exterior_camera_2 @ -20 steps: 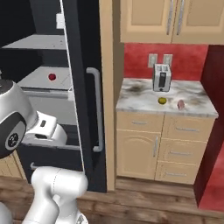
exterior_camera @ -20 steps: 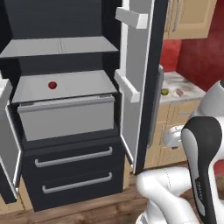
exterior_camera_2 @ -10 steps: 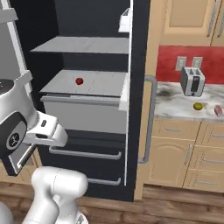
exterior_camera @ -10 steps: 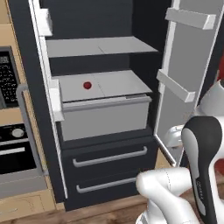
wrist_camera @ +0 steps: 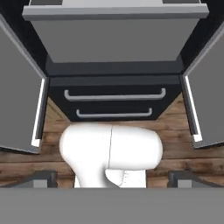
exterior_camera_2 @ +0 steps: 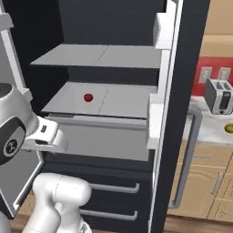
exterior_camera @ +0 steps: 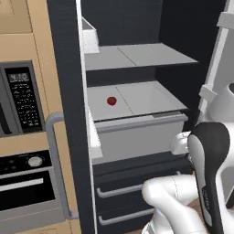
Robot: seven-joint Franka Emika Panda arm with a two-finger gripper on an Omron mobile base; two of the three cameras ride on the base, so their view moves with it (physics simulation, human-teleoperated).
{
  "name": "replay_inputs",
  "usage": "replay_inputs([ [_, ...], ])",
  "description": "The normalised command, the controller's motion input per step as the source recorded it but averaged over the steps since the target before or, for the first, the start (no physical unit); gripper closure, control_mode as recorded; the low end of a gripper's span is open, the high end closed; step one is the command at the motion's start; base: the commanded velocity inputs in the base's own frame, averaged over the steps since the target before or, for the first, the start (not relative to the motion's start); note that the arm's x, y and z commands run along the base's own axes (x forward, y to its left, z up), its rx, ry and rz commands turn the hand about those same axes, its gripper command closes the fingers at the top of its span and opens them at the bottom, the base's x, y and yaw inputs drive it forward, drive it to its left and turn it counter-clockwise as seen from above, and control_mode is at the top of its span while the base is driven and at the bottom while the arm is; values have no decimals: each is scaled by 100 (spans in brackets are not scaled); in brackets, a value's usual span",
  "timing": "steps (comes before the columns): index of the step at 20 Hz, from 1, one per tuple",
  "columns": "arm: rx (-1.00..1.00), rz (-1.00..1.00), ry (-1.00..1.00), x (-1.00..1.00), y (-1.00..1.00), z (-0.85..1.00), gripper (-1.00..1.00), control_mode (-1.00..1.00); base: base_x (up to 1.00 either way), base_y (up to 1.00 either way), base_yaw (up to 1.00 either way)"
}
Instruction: Open the fridge, remove the orange, tomato, and steak, and place them on any counter.
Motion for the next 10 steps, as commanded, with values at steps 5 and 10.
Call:
replay_inputs([
  [5, 0, 0, 0, 0, 0, 0, -100, 100, 94, 0, -1],
  [10, 0, 0, 0, 0, 0, 0, -100, 100, 75, 13, -3],
])
